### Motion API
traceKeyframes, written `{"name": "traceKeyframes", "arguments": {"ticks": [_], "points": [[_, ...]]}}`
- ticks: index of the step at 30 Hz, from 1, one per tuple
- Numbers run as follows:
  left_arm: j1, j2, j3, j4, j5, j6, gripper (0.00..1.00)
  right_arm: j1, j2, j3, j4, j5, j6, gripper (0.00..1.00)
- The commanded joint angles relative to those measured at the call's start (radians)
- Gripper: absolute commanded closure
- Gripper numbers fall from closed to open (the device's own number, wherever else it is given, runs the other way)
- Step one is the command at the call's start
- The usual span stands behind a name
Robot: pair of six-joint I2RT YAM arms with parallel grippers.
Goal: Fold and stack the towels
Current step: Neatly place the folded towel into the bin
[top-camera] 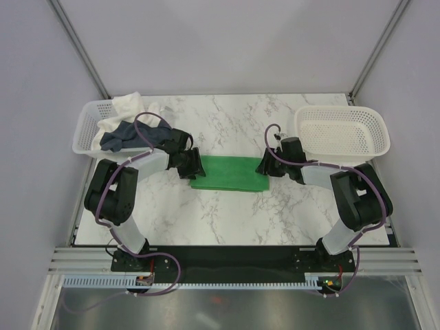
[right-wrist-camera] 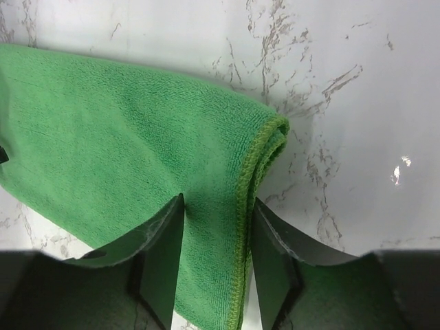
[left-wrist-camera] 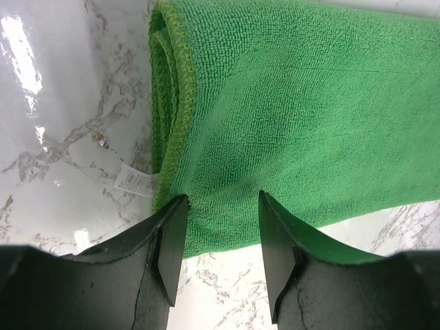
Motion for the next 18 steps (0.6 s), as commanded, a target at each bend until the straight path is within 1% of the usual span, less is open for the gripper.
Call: {"name": "traceKeyframes", "arguments": {"ticks": [1, 4, 5, 7, 8, 10, 12, 13, 14, 18], "points": [[-0.001, -0.006, -0.040, -0.034, -0.037, -0.029, 0.46, 0.003, 0.011, -0.038, -0.044, -0.012, 0.002, 0.51], [-0.001, -0.016, -0.038, -0.042, -0.031, -0.032, 0.46, 0.003, -0.001, -0.036, -0.050, -0.005, 0.002, 0.65], [-0.001, -0.019, -0.037, -0.043, -0.031, -0.035, 0.46, 0.003, -0.009, -0.025, -0.060, 0.006, -0.002, 0.81], [-0.001, -0.036, -0.017, -0.064, -0.030, -0.038, 0.46, 0.002, -0.012, 0.031, -0.124, 0.049, -0.030, 0.97], [0.001, -0.044, 0.011, -0.075, -0.031, -0.038, 0.46, 0.002, -0.015, 0.057, -0.186, 0.061, -0.042, 1.00], [0.001, -0.073, 0.066, -0.121, -0.039, -0.032, 0.45, 0.000, -0.011, 0.140, -0.242, 0.078, -0.090, 1.00], [0.002, -0.111, 0.100, -0.147, -0.053, -0.026, 0.40, -0.001, -0.007, 0.229, -0.331, 0.104, -0.117, 1.00], [0.001, -0.125, 0.110, -0.157, -0.056, -0.021, 0.32, -0.003, -0.001, 0.255, -0.355, 0.107, -0.145, 1.00], [0.002, -0.137, 0.124, -0.160, -0.056, -0.018, 0.22, -0.007, 0.002, 0.280, -0.398, 0.107, -0.159, 1.00], [0.002, -0.193, 0.144, -0.186, -0.057, 0.011, 0.19, -0.042, 0.037, 0.450, -0.514, 0.109, -0.208, 1.00]]}}
